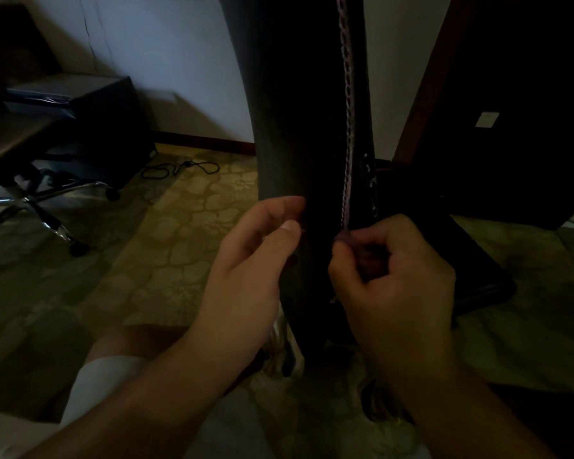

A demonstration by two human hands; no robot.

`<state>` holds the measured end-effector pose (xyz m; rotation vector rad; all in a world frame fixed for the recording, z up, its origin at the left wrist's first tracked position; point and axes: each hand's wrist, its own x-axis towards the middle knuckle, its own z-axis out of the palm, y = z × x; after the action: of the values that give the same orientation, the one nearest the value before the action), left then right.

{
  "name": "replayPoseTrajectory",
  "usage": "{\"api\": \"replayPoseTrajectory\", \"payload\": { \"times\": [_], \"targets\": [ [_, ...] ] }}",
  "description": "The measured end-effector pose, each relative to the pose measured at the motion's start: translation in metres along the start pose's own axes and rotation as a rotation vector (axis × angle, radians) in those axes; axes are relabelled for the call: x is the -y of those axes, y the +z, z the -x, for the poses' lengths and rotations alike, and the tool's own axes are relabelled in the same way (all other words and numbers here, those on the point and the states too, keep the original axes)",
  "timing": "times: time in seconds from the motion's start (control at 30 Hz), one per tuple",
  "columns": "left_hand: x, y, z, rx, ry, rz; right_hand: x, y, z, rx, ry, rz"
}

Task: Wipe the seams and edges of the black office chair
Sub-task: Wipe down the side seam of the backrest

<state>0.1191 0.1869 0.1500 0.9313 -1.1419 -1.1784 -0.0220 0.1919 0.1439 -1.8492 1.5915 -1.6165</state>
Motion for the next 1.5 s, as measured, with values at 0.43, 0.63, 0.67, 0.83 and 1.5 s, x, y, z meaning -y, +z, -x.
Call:
{"api": "replayPoseTrajectory", "payload": {
  "times": [0.43,0.63,0.67,0.83,1.5],
  "targets": [
    [-0.008,0.005,0.0,0.01,0.032,0.019,-0.003,-0.001,-0.003,-0.061,0.088,-0.073],
    [-0.014,0.006,-0.004,0.029,0.037,0.029,0.001,-0.004,-0.005,-0.023,-0.008,0.022],
    [-0.013,0.006,-0.004,0.032,0.037,0.032,0.001,-0.006,-0.007,-0.049,0.031,-0.004],
    [-0.009,0.006,-0.003,0.023,0.022,0.033,0.006,-0.002,-0.004,0.018,-0.091,0.05],
    [-0.008,0.009,0.001,0.014,0.017,0.065,0.004,-0.004,-0.012,-0.07,0.032,-0.055]
  ]
}}
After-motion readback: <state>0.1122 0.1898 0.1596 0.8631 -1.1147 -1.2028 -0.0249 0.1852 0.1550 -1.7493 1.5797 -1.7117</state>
